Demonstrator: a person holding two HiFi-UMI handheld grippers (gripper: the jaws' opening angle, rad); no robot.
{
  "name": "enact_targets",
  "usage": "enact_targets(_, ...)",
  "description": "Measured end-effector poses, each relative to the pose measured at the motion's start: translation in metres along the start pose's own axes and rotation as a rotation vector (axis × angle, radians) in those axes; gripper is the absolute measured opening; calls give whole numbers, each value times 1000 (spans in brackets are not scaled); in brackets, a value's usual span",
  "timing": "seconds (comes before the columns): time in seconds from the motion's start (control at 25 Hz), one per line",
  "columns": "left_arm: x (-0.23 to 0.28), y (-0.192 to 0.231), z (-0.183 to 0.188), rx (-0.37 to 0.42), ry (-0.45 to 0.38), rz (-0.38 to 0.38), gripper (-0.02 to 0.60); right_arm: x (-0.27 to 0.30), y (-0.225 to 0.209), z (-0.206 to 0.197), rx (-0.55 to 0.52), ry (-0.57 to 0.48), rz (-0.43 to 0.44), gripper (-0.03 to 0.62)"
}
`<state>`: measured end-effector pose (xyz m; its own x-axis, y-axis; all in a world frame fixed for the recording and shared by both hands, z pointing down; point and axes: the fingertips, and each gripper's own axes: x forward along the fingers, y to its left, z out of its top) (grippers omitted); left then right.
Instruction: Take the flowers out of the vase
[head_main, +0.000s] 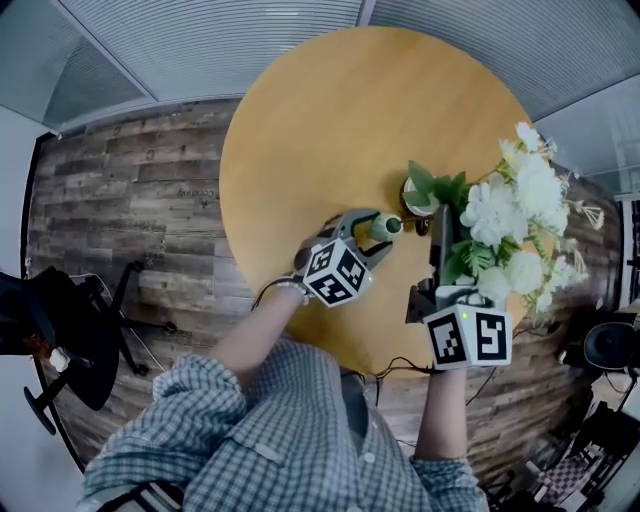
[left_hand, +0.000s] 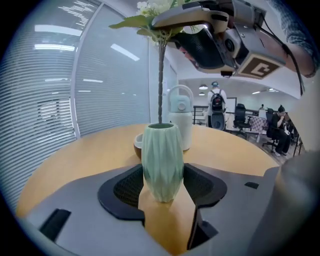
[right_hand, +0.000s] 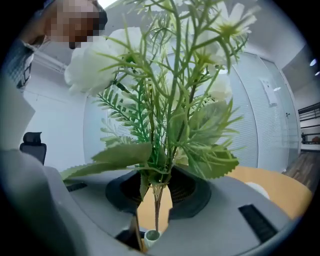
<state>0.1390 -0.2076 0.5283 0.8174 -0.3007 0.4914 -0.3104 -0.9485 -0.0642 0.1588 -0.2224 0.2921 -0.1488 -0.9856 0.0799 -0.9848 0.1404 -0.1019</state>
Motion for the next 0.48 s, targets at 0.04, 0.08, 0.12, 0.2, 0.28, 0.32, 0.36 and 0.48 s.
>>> enact_targets(0.04,0,0,0,0,0,0,256,-4,-3,7,-2,-2,-5,94)
enact_targets(0.08,0,1,0,0,1,0,256,-9,-6,14,-5,-1,-11,94)
enact_targets(0.12,0,1,0,-1,2,0,256,-14,-9,18,-8,3,-17,94)
enact_targets(0.2,0,-1,-2,-2,6,-1,256,-27,-15,22,-9,22,-34,94)
enact_targets(0.28,0,-1,-3,-1,10,-2,256,-40,-21,17,-3,58,-48,94)
enact_targets(0.32,0,-1,-3,-1,12,-2,256,-46,-23,12,0,80,-52,94)
enact_targets(0.36,1,0,-3,-1,12,-1,256,-53,-26,4,3,106,-55,94)
enact_targets(0.48,2,0,-4,0,21,2,256,-72,-33,-31,4,213,-67,94)
